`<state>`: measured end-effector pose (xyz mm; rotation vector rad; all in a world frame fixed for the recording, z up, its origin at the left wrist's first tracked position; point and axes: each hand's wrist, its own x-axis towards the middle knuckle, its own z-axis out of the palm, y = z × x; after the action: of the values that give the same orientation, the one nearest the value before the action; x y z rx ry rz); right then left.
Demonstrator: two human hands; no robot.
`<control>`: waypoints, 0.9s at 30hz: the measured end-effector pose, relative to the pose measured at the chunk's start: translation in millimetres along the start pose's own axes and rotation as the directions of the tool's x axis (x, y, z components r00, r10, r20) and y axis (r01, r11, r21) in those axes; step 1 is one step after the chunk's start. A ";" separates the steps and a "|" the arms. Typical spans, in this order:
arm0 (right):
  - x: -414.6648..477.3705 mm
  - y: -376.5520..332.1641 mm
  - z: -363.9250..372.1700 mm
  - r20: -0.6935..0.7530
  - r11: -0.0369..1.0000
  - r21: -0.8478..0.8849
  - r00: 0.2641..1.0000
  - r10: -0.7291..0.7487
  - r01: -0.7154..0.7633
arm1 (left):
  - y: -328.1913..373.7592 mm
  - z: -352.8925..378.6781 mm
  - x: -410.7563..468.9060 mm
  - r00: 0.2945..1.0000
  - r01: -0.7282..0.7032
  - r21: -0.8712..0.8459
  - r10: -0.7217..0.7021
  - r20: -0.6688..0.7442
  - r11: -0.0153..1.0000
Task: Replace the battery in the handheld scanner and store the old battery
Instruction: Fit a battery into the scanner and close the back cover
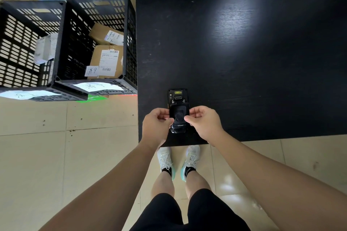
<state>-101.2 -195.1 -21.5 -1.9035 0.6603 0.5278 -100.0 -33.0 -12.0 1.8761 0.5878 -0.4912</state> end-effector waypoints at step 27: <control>3.4 -15.7 11.1 -0.161 0.990 -0.059 0.980 0.120 -0.131 | 7.5 10.5 4.7 0.989 0.011 0.229 0.023 -0.147 0.973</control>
<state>-89.2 -180.3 -17.4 -1.9921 0.8794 0.4882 -92.4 -44.4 -13.0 2.1477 0.6461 -0.4315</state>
